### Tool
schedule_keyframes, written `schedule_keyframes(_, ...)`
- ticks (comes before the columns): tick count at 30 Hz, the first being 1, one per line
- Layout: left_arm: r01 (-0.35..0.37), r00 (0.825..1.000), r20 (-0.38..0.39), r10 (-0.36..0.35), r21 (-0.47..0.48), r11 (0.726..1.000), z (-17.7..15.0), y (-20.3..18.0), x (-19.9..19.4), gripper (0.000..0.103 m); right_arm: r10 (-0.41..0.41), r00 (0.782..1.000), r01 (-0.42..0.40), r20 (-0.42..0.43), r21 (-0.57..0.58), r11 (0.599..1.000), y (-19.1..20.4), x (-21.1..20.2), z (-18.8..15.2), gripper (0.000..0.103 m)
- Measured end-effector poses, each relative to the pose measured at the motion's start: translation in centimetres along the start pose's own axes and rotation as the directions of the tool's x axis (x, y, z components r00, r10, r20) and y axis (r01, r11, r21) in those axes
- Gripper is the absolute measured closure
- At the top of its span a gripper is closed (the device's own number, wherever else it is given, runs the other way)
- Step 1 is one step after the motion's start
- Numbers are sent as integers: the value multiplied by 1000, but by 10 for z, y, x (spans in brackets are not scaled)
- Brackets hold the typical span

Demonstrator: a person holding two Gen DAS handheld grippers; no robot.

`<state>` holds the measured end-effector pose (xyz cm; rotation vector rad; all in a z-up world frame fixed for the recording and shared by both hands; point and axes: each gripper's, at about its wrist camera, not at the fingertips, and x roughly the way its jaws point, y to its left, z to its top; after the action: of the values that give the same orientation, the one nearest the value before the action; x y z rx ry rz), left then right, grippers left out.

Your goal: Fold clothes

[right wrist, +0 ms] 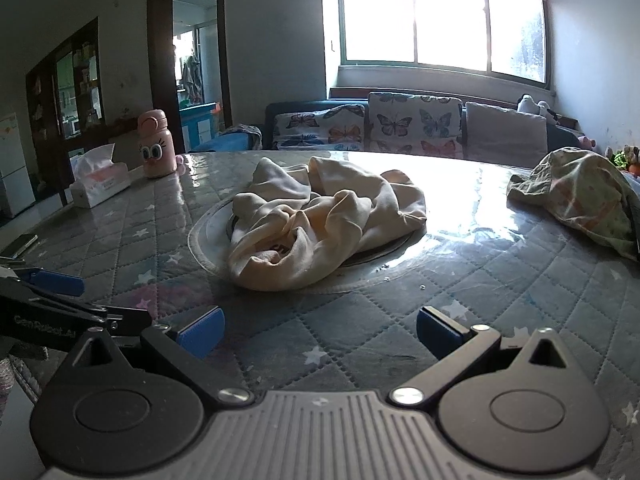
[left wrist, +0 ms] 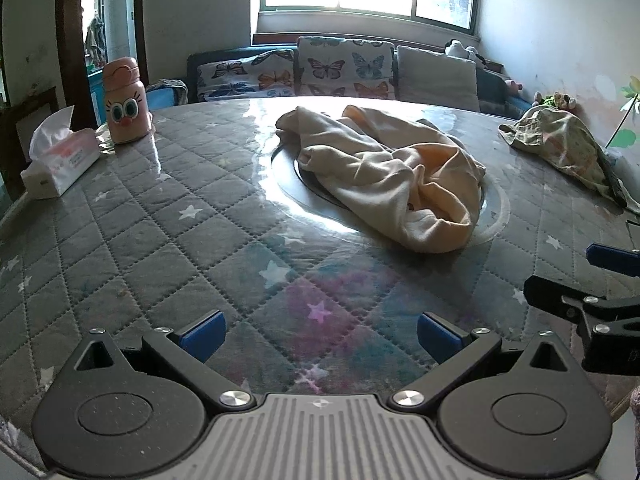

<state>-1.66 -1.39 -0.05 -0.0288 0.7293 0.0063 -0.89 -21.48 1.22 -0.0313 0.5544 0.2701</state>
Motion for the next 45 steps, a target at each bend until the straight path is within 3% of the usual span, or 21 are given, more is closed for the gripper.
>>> schedule_keyframes(20, 45, 999, -12, -45, 17, 999, 6, -4, 12, 0, -41, 999, 41, -19, 17, 999, 2, -2, 0, 0)
schedule_keyframes(45, 13, 999, -29, -13, 4, 1000, 6, -1, 9, 0, -22, 999, 23, -41, 14, 1000, 11, 2, 2, 0)
